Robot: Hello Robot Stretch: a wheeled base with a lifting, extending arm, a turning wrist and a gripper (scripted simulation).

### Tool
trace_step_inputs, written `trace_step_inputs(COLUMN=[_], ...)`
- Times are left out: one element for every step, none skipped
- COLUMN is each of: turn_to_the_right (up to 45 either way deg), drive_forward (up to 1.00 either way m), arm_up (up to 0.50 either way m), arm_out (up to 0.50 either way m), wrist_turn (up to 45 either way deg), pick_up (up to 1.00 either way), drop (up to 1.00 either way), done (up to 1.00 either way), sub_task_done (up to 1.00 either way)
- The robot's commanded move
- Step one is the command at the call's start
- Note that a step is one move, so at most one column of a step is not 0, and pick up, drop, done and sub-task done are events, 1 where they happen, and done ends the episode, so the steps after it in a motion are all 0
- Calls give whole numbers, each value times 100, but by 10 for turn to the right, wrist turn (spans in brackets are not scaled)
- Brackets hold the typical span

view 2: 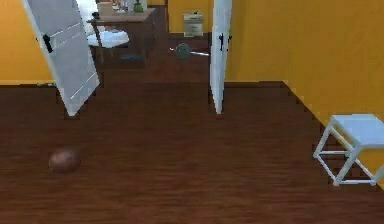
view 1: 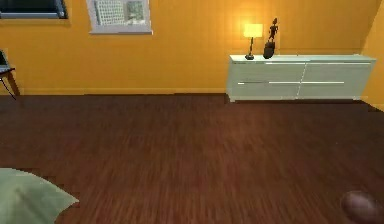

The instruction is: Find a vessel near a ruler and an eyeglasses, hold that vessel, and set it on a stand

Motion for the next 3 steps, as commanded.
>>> trace_step_inputs(turn_to_the_right=[0,-180,0], drive_forward=[100,0,15], arm_up=[0,0,0], arm_out=[0,0,0], wrist_turn=[0,0,0], pick_up=[0,0,0], drop=[0,0,0], done=[0,0,0], sub_task_done=[0,0,0])
